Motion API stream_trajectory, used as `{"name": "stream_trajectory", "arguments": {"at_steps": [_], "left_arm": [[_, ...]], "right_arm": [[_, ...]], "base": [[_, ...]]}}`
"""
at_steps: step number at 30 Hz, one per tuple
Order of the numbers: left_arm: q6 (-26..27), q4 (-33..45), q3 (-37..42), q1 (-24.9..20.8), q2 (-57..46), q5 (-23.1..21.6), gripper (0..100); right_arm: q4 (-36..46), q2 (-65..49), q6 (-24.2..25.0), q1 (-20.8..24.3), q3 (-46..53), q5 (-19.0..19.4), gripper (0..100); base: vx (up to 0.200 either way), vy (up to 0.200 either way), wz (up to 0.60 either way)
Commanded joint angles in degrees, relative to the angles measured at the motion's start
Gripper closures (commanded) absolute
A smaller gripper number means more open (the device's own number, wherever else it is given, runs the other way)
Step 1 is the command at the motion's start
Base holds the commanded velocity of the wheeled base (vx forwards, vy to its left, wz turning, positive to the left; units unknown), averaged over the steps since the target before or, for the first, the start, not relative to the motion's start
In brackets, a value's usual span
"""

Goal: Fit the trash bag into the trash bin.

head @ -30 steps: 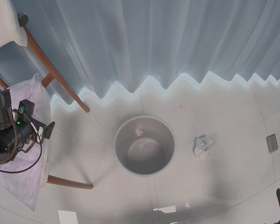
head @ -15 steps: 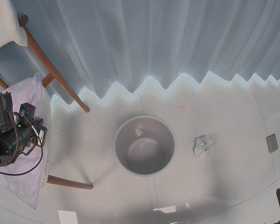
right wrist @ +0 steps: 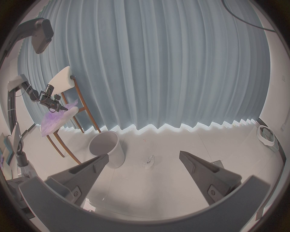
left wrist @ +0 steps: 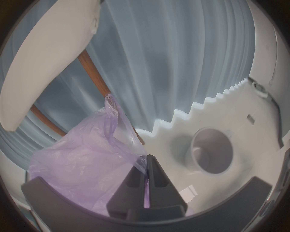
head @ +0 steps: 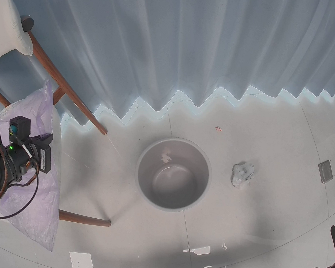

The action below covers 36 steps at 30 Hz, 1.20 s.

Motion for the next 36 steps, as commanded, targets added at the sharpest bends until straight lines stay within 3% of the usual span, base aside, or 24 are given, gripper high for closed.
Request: {"name": "stream_trajectory", "arguments": {"at_steps": [1, 3, 4, 9, 16, 24, 30, 36], "left_arm": [[-3.53, 0.67, 1.22, 0.30, -5.49, -3.76, 100], [-4.76, 1.19, 1.39, 0.30, -6.11, -4.82, 100], [-7.57, 2.78, 1.66, 0.38, -7.60, -7.37, 100], [-11.18, 5.76, 2.10, 0.74, -10.59, -15.10, 100], [-19.17, 5.94, 2.98, -1.11, -12.70, -20.64, 100], [-25.06, 5.59, 4.82, -4.10, -14.81, -25.03, 100], [-31.04, 5.32, 4.12, -9.55, -16.74, -25.21, 100], [-33.59, 5.15, 4.21, -13.24, -17.09, -25.12, 100]], "right_arm": [[-0.04, -0.88, -0.02, 0.01, 1.01, 0.02, 0], [-0.04, -0.88, -0.02, 0.01, 1.01, 0.02, 0], [-0.04, -0.88, -0.02, 0.01, 1.01, 0.02, 0], [-0.04, -0.88, -0.02, 0.01, 1.01, 0.02, 0], [-0.04, -0.88, -0.02, 0.01, 1.01, 0.02, 0], [-0.04, -0.88, -0.02, 0.01, 1.01, 0.02, 0], [-0.04, -0.88, -0.02, 0.01, 1.01, 0.02, 0], [-0.04, -0.88, -0.02, 0.01, 1.01, 0.02, 0]], "base": [[0.000, 0.000, 0.00], [0.000, 0.000, 0.00], [0.000, 0.000, 0.00], [0.000, 0.000, 0.00], [0.000, 0.000, 0.00], [0.000, 0.000, 0.00], [0.000, 0.000, 0.00], [0.000, 0.000, 0.00]]}}
